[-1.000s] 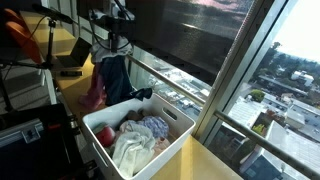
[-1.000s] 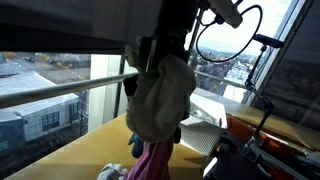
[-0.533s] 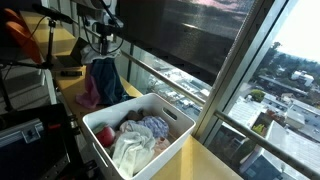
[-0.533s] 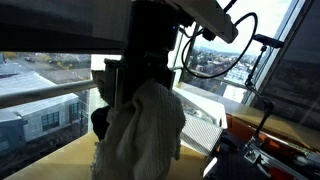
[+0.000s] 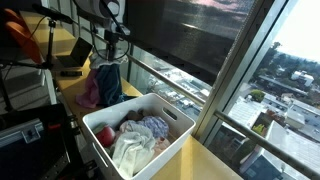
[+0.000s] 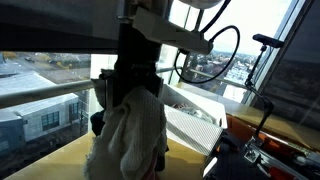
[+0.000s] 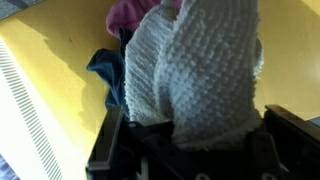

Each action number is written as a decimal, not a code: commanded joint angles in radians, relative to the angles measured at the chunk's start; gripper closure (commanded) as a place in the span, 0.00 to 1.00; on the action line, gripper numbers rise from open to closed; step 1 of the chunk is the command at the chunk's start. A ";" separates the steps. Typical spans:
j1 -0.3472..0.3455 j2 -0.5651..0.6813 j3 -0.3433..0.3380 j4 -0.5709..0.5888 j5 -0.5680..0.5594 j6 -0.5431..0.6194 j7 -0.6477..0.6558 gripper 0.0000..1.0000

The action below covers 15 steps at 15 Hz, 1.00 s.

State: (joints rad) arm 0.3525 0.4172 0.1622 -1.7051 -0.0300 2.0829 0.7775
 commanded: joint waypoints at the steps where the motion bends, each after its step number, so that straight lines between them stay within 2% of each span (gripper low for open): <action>1: -0.030 0.005 -0.033 0.039 0.007 -0.040 -0.027 0.73; 2: -0.034 0.007 -0.035 0.039 0.009 -0.044 -0.033 0.72; 8: -0.009 -0.008 -0.032 0.012 -0.010 -0.052 -0.026 0.31; 12: -0.064 -0.043 -0.081 -0.017 -0.021 -0.055 -0.055 0.02; 15: -0.132 -0.057 -0.141 -0.042 -0.047 -0.031 -0.084 0.00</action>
State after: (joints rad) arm 0.2779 0.4000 0.0670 -1.7089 -0.0542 2.0559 0.7334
